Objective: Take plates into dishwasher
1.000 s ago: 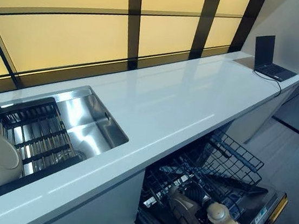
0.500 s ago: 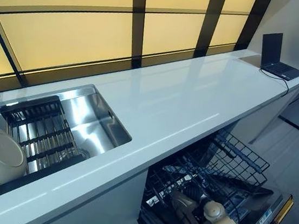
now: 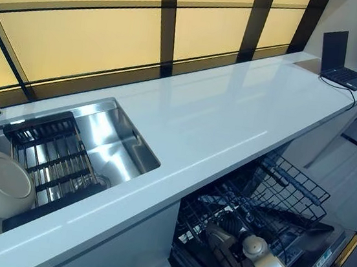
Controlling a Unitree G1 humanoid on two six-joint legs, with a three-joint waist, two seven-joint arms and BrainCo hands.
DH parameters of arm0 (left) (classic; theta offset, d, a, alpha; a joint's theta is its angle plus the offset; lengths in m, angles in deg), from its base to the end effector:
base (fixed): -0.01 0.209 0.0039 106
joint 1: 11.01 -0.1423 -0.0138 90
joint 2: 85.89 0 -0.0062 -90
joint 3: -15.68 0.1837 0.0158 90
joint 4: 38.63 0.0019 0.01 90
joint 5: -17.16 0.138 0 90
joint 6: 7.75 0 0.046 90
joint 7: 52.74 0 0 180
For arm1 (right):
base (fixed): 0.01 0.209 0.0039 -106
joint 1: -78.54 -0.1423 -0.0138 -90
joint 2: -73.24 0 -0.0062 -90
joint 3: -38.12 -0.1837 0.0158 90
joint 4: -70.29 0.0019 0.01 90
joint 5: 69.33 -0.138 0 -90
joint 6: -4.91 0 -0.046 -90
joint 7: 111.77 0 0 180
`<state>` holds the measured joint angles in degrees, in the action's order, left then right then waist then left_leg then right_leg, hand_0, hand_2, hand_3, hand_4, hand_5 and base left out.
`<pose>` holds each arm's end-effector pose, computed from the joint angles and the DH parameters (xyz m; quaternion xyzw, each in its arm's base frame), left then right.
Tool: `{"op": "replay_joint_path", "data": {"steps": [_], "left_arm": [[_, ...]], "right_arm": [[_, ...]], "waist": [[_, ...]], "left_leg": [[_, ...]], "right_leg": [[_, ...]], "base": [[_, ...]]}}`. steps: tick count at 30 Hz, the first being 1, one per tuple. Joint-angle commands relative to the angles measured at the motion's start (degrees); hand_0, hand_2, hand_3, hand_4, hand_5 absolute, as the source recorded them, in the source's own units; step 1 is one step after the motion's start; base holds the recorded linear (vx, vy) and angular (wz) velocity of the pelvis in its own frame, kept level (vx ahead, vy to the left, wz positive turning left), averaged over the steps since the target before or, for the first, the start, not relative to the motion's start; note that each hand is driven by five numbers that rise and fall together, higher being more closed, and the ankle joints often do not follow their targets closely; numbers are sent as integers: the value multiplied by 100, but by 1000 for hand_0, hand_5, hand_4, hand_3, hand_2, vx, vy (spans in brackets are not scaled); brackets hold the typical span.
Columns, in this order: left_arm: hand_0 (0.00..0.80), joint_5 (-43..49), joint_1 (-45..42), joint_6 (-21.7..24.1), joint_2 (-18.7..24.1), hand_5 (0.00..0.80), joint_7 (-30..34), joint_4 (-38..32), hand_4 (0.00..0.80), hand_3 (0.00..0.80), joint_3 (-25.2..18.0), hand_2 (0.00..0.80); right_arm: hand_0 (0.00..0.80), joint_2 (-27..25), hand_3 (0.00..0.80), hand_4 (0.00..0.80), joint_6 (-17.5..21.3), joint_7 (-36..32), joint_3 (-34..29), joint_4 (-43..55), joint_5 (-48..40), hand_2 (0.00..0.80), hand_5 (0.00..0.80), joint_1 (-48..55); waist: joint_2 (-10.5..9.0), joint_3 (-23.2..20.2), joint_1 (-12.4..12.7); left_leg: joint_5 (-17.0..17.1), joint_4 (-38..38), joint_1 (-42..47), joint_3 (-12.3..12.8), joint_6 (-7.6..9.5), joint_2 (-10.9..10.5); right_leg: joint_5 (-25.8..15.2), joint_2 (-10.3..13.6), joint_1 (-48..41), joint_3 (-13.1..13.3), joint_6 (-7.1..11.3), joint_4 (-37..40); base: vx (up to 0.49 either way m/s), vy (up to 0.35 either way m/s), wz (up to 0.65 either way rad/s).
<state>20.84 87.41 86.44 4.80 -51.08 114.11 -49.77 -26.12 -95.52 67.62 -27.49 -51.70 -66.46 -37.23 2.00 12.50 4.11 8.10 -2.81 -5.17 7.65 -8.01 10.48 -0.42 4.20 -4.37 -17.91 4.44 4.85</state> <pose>0.1427 0.2065 -0.0936 0.2642 0.4358 -0.1429 0.8484 0.2745 -0.1883 0.0342 -0.3387 0.1723 0.1114 0.9183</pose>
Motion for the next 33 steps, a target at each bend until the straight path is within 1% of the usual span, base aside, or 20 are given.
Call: {"op": "replay_joint_path", "data": {"steps": [1,4,5,6,7,8,14,16,20,25,30,33], "left_arm": [[0,29,449,96,37,0,-8,151,0,0,231,0],[0,26,456,108,32,0,-24,162,0,0,240,0],[0,15,466,106,27,0,-36,168,0,0,246,0],[0,14,473,99,25,0,-38,159,0,0,238,0],[0,7,477,105,26,0,-41,163,0,0,240,0],[0,3,479,108,26,0,-44,164,0,0,241,0],[0,5,478,98,25,0,-69,143,0,0,215,0],[0,-7,473,96,24,0,-81,141,0,0,208,0],[0,2,441,79,27,0,-112,121,0,0,162,0],[0,-23,400,70,86,0,-110,58,0,0,82,0],[0,13,377,67,101,0,-109,46,0,0,7,0],[0,30,315,66,99,0,-148,26,0,0,-54,0]], "right_arm": [[800,186,800,800,-27,73,173,-291,89,800,800,-165],[800,188,800,800,-5,95,156,-342,46,800,800,-175],[565,200,565,565,-29,115,155,-346,38,565,565,-190],[383,203,383,383,-48,141,147,-333,36,383,383,-192],[94,199,94,94,-61,142,142,-334,30,94,94,-205],[0,198,0,0,-66,140,140,-334,24,0,0,-209],[0,214,0,0,-100,237,79,-240,-112,0,0,-141],[0,209,0,0,-53,285,37,-214,-150,0,0,-89],[0,176,0,0,2,284,-78,-37,-197,0,0,25],[0,70,0,0,-57,239,-166,367,-208,0,0,178],[0,15,0,0,14,235,-270,554,-276,0,0,307],[0,-13,0,0,109,248,-460,863,-432,0,0,476]], "waist": [[-236,174,121],[-233,187,122],[-230,192,118],[-227,201,116],[-224,205,115],[-223,207,115],[-231,220,94],[-236,215,83],[-251,220,45],[-276,246,-12],[-309,246,-36],[-341,248,-74]], "left_leg": [[86,-36,-548,-148,387,-475],[80,-51,-540,-161,400,-494],[81,-61,-534,-160,404,-496],[81,-69,-532,-165,408,-502],[78,-73,-533,-167,411,-506],[77,-75,-533,-168,412,-507],[64,-111,-507,-165,432,-527],[62,-123,-494,-161,437,-529],[56,-147,-455,-138,441,-509],[50,-154,-434,-94,447,-482],[43,-165,-412,-74,448,-459],[38,-166,-376,-57,455,-436]], "right_leg": [[323,76,299,115,-311,-665],[317,79,322,118,-308,-675],[313,79,336,119,-309,-680],[309,79,349,123,-309,-684],[308,77,355,124,-309,-683],[308,77,357,124,-309,-682],[287,70,405,129,-303,-693],[280,65,408,135,-300,-688],[266,51,432,150,-297,-699],[261,33,469,182,-294,-724],[263,19,470,195,-288,-725],[267,1,472,215,-290,-752]], "base": [[0,0,0],[0,0,0],[0,0,0],[0,0,0],[0,0,0],[0,0,0],[0,0,0],[0,0,0],[0,0,0],[0,0,0],[0,0,0],[0,0,0]]}}
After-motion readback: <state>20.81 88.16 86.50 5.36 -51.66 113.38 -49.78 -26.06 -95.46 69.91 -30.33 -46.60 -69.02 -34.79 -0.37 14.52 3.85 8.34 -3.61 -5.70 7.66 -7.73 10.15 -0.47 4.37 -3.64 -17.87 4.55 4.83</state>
